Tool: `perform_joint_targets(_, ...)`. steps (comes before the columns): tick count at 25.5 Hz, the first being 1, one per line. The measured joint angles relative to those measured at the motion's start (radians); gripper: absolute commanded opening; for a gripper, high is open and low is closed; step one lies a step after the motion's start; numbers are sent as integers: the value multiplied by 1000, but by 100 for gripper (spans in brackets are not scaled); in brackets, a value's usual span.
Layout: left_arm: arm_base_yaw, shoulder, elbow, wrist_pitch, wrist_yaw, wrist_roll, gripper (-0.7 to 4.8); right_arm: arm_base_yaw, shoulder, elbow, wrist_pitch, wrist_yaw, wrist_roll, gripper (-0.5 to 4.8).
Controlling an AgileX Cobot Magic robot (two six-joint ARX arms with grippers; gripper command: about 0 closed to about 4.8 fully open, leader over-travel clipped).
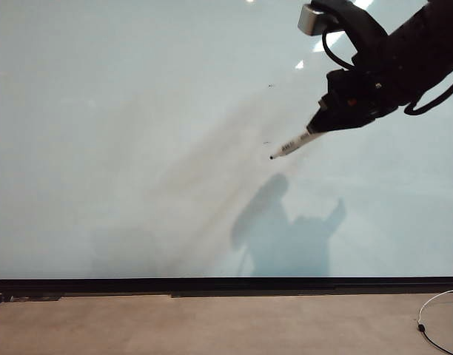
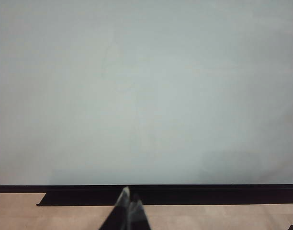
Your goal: Pick up the pen on the shelf to the right of the whiteboard and draw a rectangle.
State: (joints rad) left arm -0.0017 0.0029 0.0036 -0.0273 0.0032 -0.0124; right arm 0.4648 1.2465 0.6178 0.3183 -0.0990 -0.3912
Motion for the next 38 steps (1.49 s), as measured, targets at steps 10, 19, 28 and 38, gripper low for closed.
perform_joint_targets(10,0,0,0,0,0,0,-5,4,71,65,36,-18,-2,-5)
perform_joint_targets(19,0,0,0,0,0,0,-4,5,112,90,45,-29,-3,-5)
perform_joint_targets(28,0,0,0,0,0,0,-5,5,112,92,86,-27,-3,-5)
perform_joint_targets(38,0,0,0,0,0,0,-5,5,112,97,85,-7,-22,-5)
